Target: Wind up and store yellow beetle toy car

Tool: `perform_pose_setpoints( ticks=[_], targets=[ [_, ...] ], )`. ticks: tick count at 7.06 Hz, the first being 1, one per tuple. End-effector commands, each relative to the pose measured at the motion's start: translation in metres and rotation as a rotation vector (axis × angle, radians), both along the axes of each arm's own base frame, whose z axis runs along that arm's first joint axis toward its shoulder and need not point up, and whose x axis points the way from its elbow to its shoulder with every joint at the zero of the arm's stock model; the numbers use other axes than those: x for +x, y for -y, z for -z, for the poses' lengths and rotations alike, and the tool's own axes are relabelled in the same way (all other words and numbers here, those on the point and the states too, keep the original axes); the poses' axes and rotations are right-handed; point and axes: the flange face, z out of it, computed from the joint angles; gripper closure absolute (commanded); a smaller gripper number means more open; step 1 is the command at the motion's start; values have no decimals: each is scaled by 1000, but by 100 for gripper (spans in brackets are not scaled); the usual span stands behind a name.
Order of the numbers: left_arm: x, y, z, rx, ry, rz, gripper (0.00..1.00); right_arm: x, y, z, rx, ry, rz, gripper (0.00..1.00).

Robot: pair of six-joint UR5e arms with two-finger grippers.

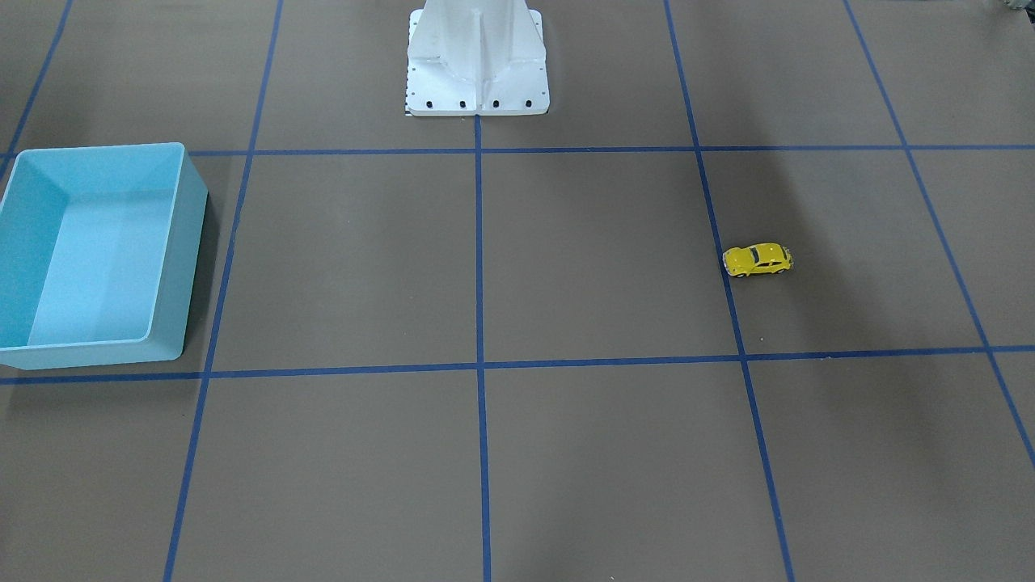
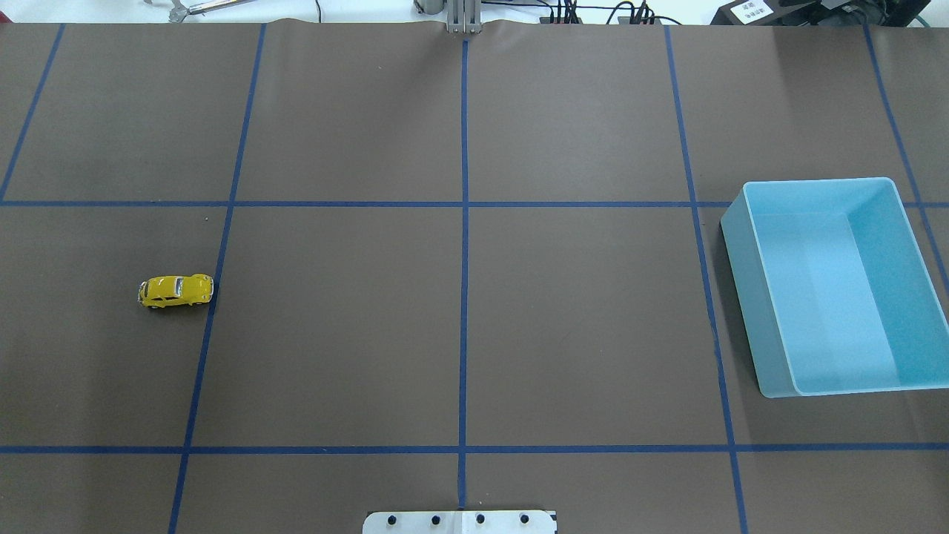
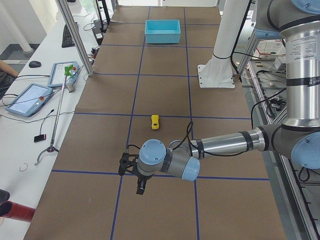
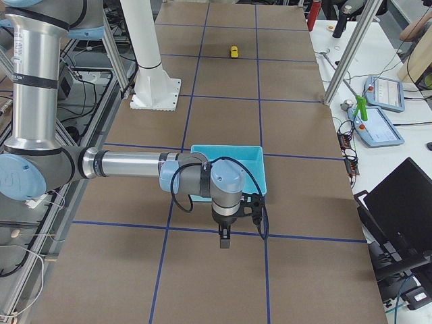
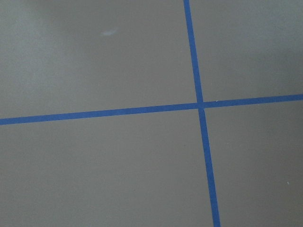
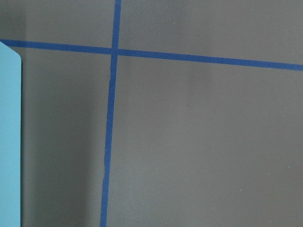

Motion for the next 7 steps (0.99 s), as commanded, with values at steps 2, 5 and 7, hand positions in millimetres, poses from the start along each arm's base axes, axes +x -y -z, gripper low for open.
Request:
perform_pose_setpoints(
  ticks=[2, 5, 7],
  targets=[
    [0, 10, 0, -14, 1, 0, 0, 0, 0, 0, 0, 0, 0, 0],
    [1, 5, -6, -10, -1, -11, 0, 0, 0, 0, 0, 0, 0, 0],
    [1, -1, -19, -50, -6, -4, 0, 0, 0, 0, 0, 0, 0, 0]
  ],
)
